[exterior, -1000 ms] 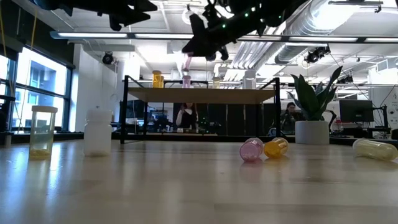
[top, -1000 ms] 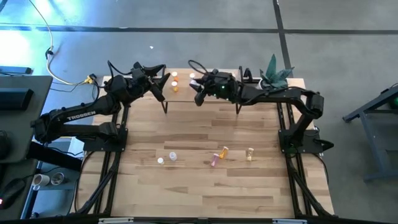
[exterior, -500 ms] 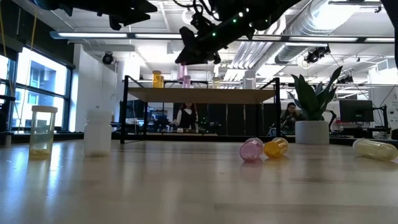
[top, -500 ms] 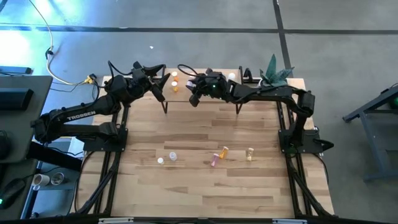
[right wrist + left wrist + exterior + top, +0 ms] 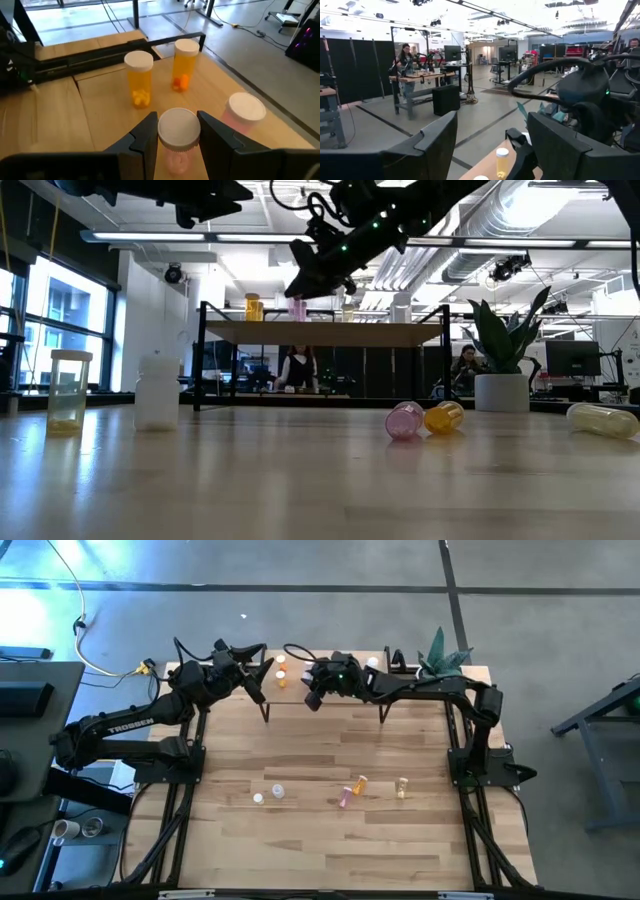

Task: Pick and place medicine bottles onto shelf by color
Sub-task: Put the right pink pill bottle on the shelf aligned with the other pink pill bottle

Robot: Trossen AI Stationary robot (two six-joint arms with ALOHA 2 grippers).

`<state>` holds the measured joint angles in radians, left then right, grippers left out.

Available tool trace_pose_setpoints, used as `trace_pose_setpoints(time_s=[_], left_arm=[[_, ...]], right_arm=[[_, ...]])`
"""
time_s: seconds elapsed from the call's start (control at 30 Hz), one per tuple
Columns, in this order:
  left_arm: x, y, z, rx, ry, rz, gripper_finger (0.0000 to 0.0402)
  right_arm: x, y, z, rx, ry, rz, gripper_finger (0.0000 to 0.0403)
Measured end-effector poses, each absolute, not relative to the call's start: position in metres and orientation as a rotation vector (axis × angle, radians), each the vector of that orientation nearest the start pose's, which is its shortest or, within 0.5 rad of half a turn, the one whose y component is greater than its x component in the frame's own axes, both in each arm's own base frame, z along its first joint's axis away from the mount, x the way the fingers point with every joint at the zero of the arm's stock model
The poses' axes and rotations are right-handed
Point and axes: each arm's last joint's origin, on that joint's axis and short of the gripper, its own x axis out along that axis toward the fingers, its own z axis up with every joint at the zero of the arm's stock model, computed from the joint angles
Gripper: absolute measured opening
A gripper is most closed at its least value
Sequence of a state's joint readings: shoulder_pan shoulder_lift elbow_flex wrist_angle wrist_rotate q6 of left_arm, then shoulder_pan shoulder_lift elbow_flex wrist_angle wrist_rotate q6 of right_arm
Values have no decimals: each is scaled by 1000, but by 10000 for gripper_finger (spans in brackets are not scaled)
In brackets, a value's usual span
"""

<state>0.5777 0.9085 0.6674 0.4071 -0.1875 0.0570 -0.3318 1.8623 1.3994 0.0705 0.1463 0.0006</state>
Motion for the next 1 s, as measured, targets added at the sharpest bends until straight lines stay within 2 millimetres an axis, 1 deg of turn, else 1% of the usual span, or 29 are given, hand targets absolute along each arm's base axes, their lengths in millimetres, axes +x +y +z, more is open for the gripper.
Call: trace_pose_setpoints(time_s=[0.47,0.83,1.0], left_arm=[[169,116,327,87,-145,768,232],[169,116,327,87,-145,768,232],[169,116,327,87,-145,769,232]], right_arm=[[405,-144,262,38,420,-477,110],[405,-144,262,39,423,-473,165],[405,-144,263,38,418,-473,174]])
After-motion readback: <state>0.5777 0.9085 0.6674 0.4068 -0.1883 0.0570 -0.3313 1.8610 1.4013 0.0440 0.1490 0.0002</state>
